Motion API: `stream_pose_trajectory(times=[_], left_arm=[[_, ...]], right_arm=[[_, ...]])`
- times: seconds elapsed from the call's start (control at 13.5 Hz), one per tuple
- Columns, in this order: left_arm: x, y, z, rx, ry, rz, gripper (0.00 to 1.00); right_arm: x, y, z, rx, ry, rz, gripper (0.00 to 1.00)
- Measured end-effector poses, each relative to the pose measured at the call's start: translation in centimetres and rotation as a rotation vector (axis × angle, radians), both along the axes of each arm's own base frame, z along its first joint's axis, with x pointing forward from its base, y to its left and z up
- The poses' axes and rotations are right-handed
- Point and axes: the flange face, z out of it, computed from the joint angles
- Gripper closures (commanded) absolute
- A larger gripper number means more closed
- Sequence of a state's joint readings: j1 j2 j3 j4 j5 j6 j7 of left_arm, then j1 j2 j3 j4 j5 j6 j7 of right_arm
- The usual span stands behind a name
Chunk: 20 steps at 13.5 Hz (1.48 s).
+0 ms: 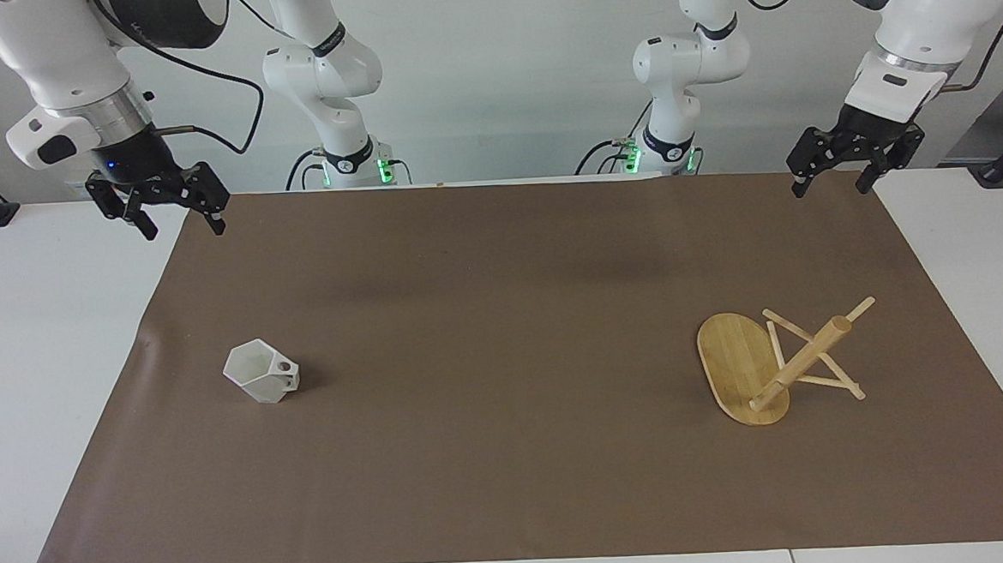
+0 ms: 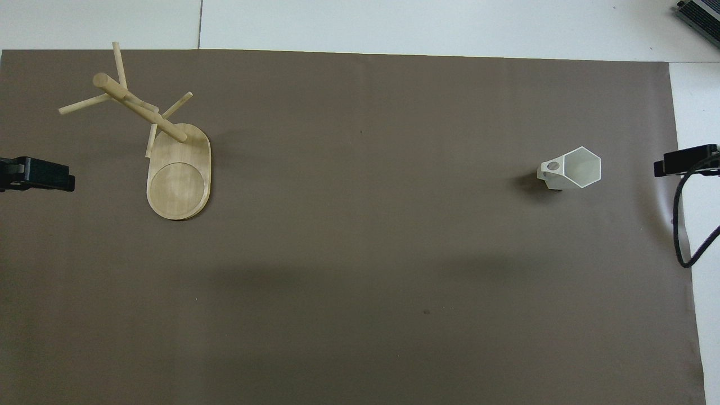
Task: Hang cup on rack
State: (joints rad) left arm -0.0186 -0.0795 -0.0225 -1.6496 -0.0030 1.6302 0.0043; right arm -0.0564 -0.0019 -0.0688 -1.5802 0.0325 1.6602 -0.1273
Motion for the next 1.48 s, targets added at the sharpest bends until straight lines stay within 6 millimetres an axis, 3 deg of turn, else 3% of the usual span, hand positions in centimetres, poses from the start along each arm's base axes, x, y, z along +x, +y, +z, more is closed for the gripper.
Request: stream_pose_trajectory(times=[0.74, 1.48], left_arm=[[0.0, 0.0, 0.0, 0.000, 0.000, 0.000, 0.00], [0.0, 0.0, 0.0, 0.000, 0.000, 0.000, 0.00]], right_arm=[[0.2, 0.0, -0.2, -0.004, -0.016, 0.026, 0.00], [1.1, -1.4, -6.1, -0.014, -0.072, 0.004, 0.00]])
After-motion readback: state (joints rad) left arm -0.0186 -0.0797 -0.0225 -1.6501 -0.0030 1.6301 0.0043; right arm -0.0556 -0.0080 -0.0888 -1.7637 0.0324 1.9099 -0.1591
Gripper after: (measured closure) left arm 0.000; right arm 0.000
